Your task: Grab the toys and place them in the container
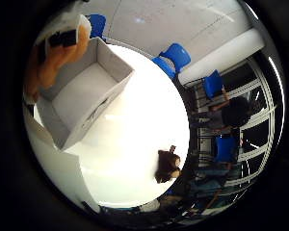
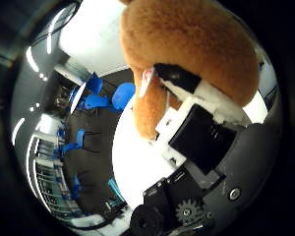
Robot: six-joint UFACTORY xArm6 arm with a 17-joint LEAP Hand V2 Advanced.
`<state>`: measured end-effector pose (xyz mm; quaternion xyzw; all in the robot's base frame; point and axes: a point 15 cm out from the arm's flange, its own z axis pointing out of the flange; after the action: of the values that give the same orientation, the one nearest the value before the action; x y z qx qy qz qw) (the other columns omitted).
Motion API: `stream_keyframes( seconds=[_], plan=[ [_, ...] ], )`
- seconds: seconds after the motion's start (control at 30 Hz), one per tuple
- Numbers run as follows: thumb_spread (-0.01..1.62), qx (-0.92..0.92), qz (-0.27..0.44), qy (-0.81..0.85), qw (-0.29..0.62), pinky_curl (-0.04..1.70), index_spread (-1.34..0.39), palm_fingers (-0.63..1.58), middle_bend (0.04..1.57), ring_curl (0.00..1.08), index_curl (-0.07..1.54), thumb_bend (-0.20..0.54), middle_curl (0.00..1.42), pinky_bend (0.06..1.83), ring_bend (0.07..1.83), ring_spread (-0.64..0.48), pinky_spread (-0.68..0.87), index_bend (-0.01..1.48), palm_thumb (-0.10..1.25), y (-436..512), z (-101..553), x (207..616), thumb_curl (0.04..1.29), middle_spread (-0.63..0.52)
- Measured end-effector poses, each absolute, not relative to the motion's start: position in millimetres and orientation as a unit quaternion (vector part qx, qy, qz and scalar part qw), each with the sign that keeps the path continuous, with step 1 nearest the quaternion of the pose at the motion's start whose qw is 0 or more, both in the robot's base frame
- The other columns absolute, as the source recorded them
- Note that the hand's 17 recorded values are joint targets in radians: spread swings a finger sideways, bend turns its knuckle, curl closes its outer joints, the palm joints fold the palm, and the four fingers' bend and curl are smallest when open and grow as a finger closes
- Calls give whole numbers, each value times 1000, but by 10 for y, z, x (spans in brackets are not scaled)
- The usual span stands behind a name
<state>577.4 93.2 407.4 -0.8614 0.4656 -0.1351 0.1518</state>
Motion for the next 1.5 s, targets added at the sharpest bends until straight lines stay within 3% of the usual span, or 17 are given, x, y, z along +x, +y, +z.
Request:
stream_keyframes(
  seconds=[0.13,0.2,0.33,0.37,0.53,0.77,1.5],
  plan=[
    [1173,-860,-136,467,152,631,-543,652,678,500,702,-16,577,645,912,-340,-416,302,817,927,4024,5820,468,-338],
    [1180,-860,-132,469,151,620,-548,461,612,472,693,-14,546,553,844,-313,-230,338,824,912,3973,5843,457,-319],
    [1158,-861,-129,471,144,565,-522,273,748,346,561,-26,547,493,539,-138,211,178,771,843,3980,5877,437,-279],
    [1152,-863,-123,470,138,566,-518,153,452,348,550,-30,454,552,568,-92,285,214,746,828,3950,5856,431,-202],
    [1141,-881,-92,453,102,479,-497,113,298,275,443,-26,369,511,420,63,448,180,667,732,3887,5736,405,-85],
    [1151,-874,-84,472,77,393,-464,162,249,242,359,-21,341,432,328,116,468,170,637,16,3996,5612,379,-68],
    [1148,-826,-33,563,11,319,-426,137,185,247,283,-21,310,429,275,173,448,166,532,-2795,3879,4301,322,-6]
  ],
)
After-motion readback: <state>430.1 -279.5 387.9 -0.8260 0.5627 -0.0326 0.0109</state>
